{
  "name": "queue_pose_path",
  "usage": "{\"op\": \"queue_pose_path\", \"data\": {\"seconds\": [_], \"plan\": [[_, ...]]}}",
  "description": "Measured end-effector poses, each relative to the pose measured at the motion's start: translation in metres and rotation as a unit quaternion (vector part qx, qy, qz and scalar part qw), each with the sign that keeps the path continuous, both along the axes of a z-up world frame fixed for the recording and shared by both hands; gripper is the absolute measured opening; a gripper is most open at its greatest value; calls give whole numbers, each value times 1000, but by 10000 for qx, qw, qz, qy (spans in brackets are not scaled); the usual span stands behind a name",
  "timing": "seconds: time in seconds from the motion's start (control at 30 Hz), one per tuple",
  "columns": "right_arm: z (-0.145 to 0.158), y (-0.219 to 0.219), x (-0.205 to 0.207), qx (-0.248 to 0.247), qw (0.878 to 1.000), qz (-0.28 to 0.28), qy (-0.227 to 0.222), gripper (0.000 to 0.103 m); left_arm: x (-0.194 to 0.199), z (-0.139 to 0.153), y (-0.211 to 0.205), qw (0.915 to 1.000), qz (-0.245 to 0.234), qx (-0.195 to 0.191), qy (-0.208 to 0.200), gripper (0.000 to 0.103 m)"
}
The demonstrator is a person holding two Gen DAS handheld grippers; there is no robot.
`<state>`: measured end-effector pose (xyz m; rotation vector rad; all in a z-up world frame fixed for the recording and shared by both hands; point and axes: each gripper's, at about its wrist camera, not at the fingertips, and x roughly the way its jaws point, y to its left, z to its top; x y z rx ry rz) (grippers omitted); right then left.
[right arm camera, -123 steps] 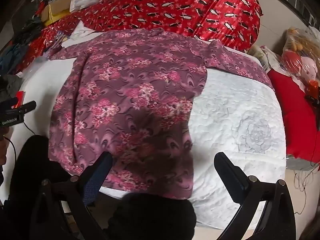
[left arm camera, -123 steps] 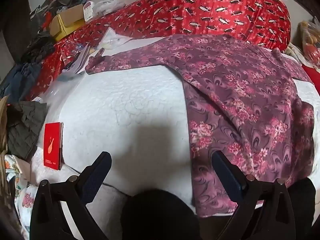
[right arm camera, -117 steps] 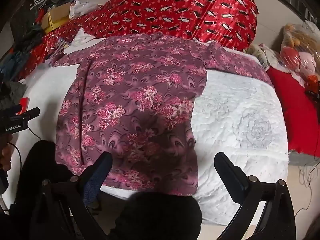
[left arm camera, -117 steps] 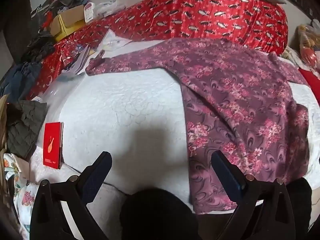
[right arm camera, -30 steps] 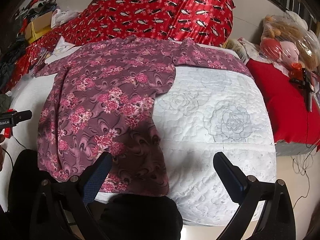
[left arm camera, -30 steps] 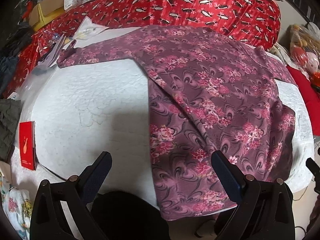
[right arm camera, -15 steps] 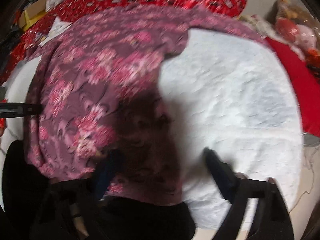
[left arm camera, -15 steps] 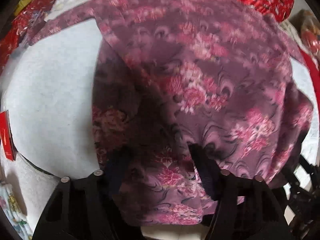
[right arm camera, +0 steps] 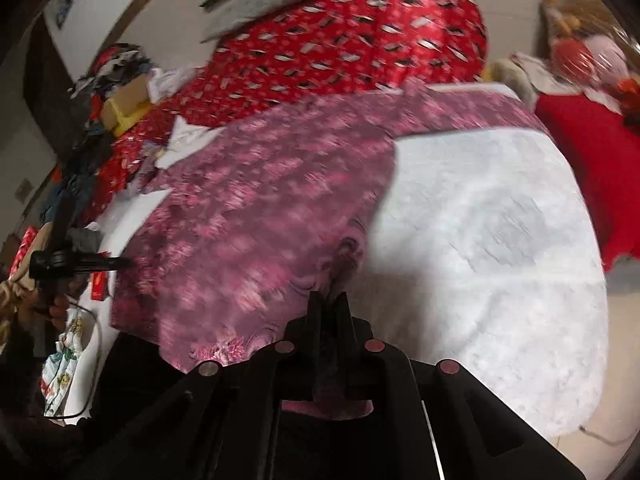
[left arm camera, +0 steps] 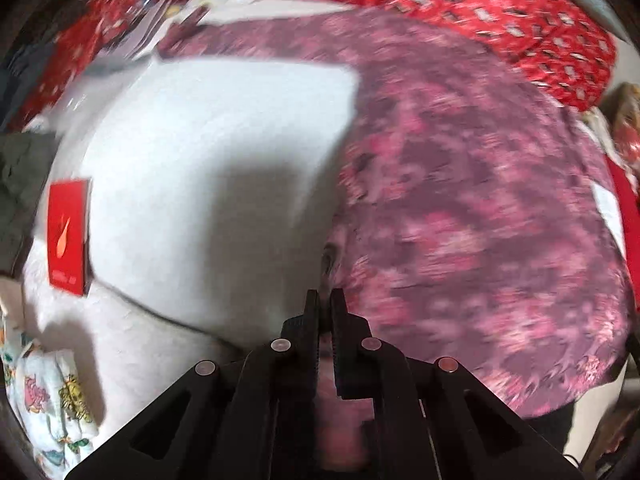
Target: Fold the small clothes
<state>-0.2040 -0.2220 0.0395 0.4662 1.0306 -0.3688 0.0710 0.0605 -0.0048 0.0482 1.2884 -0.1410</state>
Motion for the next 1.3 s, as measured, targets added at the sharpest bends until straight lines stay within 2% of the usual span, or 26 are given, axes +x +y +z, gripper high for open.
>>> {"op": "queue_pose_path", "data": {"seconds": [0.1, 0.2, 0.27, 0.37, 0.4, 0.43, 0.47, 0.5, 0.53, 0.57, 0.67, 0.7, 0.73, 0.8, 0.83, 0.87, 0.9, 0.93, 1.0, 1.07, 1.1, 1.17, 1.23, 1.3], "plan": [[-35, -10, -3, 223, 9984, -315, 419, 5, 2, -23, 15, 9988, 209, 82, 430, 5], [-61, -19, -4, 478, 9943, -563, 771, 6, 0, -31, 21, 9980, 269, 199, 539, 5], [-60, -25, -3, 474, 9924, -695, 902, 12, 2, -19, 27, 9982, 376, -88, 466, 5], [-36, -32, 5, 267, 9951, -776, 552, 16, 12, 7, 16, 9982, 382, -452, 134, 8], [-26, -35, 13, 228, 9966, -726, 301, 22, 13, 16, 10, 9983, 304, -500, 17, 9], [-22, -36, 21, 186, 9972, -704, 176, 29, 15, 21, 1, 9985, 229, -492, -77, 14], [-19, -37, 28, 146, 9976, -670, 64, 31, 14, 25, -6, 9987, 165, -458, -161, 24], [-20, -38, 35, 142, 9980, -621, -2, 31, 17, 25, -20, 9988, 97, -400, -268, 29], [-26, -38, 45, 162, 9983, -560, -19, 31, 20, 22, -35, 9988, 38, -315, -364, 34], [-37, -38, 55, 191, 9985, -502, 40, 31, 24, 14, -50, 9989, -33, -230, -404, 34], [-83, -40, 78, 258, 9960, -296, 802, 25, 30, -8, -86, 9990, -291, 68, -334, 34], [-87, -42, 81, 242, 9961, -244, 819, 22, 32, -14, -92, 9989, -357, 166, -266, 34], [-83, -46, 83, 291, 9969, -248, 692, 22, 34, -20, -100, 9986, -426, 261, -179, 34], [-60, -78, 79, 544, 9969, -537, 189, 22, 32, -20, -107, 9975, -580, 303, -278, 34], [-49, -96, 75, 535, 9958, -747, -40, 28, 34, -19, -111, 9968, -672, 276, -342, 34], [-36, -127, 67, 481, 9918, -1149, -295, 32, 36, -17, -113, 9962, -724, 276, -405, 34], [-28, -155, 58, 469, 9858, -1545, -466, 44, 38, -12, -115, 9956, -765, 264, -463, 34], [-23, -190, 46, 489, 9746, -2084, -652, 52, 42, -9, -116, 9952, -808, 220, -498, 34], [-25, -256, 19, 641, 9455, -3063, -894, 53, 49, -2, -120, 9950, -836, 83, -546, 35], [-39, -305, 3, 913, 9157, -3773, -1044, 53, 57, 1, -121, 9950, -839, -54, -545, 36], [-48, -329, -4, 1069, 8982, -4098, -1177, 53, 62, 0, -124, 9949, -839, -102, -544, 36], [-68, -360, -4, 1276, 8755, -4462, -1348, 54, 76, -7, -130, 9952, -820, -145, -516, 36], [-89, -385, 5, 1413, 8634, -4665, -1302, 58, 91, -14, -141, 9956, -798, -180, -463, 36], [-102, -402, 22, 1287, 8601, -4782, -1224, 61, 105, -17, -150, 9958, -765, -283, -419, 36]]}}
